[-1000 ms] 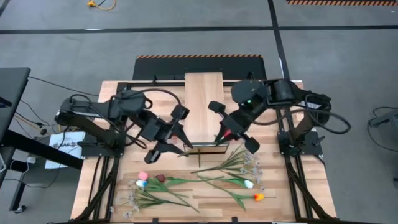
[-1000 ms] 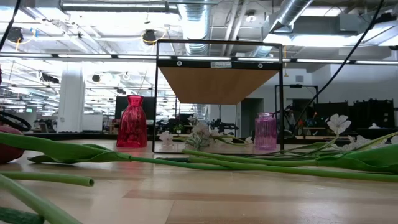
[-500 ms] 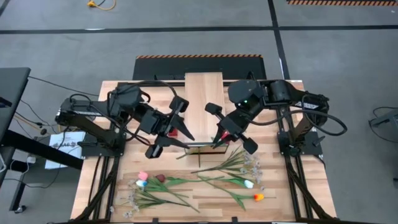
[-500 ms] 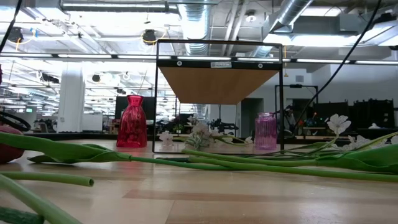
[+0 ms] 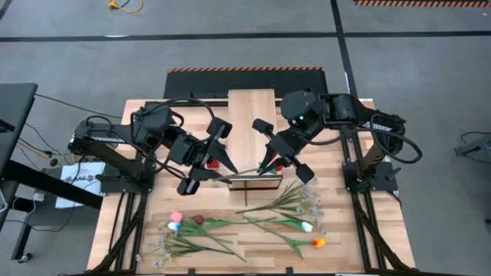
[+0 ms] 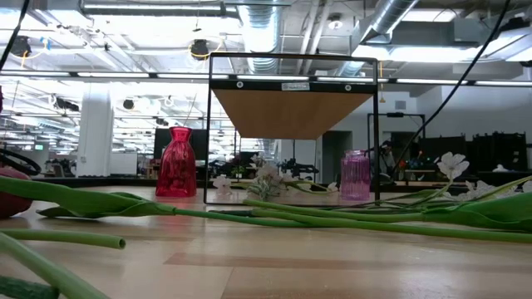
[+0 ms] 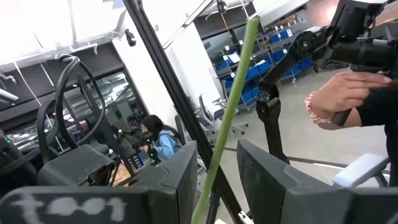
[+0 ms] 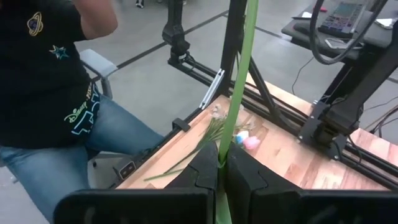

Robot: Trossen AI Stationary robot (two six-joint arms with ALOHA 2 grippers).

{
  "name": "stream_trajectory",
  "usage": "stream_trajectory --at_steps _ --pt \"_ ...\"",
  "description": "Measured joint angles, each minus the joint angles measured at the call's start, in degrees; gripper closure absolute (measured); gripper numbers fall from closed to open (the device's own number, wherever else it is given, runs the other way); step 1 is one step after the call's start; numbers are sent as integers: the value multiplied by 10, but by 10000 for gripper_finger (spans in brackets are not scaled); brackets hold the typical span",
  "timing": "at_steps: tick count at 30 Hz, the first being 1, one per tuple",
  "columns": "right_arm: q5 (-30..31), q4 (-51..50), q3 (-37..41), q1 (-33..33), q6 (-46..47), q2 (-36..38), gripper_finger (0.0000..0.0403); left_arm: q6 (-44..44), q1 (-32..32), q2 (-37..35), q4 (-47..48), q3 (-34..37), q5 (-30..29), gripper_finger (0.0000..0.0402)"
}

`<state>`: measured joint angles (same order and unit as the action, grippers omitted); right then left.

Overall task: Pick and place flowers into a vace then onto a shelf
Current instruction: Put the red tulip into the red flower vase

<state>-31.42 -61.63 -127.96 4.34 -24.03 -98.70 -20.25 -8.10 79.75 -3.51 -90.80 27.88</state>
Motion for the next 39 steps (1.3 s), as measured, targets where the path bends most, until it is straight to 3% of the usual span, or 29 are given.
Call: stream_trajectory --at_steps 6,13,23,26,39 --pt "0 0 0 0 0 0 397 -19 0 0 8 0 0 313" --pt "0 -5 0 0 0 0 397 -67 -6 0 26 0 -18 393" --pt "2 -9 0 0 0 0 392 -78 -8 0 28 0 -33 400" --pt "36 -9 0 0 20 0 374 -81 -9 0 36 0 -50 401" --pt "130 -76 -1 -21 80 16 288 -96 -9 0 126 -14 -194 401"
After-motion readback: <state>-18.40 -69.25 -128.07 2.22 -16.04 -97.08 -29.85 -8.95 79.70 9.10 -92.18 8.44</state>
